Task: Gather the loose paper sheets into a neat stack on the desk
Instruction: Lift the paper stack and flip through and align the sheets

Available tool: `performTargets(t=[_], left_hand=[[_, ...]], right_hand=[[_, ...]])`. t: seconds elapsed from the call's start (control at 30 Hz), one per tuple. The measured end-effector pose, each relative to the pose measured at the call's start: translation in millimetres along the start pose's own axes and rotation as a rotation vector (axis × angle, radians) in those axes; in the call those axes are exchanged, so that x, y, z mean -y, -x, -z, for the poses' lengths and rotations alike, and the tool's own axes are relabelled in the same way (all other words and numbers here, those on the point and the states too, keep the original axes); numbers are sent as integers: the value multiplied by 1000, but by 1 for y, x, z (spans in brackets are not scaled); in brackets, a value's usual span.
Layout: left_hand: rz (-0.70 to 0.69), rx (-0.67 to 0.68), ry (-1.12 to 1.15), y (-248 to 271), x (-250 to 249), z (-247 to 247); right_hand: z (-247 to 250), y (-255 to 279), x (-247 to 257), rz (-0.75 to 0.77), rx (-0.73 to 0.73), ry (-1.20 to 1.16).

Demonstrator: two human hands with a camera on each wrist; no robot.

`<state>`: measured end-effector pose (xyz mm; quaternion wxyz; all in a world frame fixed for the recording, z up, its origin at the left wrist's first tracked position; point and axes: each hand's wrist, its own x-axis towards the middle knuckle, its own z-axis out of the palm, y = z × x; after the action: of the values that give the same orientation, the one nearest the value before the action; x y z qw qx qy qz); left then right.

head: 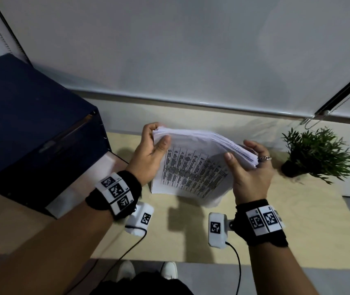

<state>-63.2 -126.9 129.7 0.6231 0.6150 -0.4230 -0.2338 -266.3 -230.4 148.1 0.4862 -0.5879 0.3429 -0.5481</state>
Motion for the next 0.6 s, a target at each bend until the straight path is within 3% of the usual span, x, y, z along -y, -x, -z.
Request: performTargets(t=[0.17,0.23,0.4,0.6], left_hand=[[-68,-124,-79,3,-10,-9],[-103,-90,-37,7,-12,-4],[-42,-24,41,12,0,3],[-105,-201,31,3,-18,-6]], right_hand=[[-4,0,7,61,-24,-24],[2,-1,10,54,-21,-17],[2,2,8,-56,0,70],[-12,1,11,-34,-77,0]])
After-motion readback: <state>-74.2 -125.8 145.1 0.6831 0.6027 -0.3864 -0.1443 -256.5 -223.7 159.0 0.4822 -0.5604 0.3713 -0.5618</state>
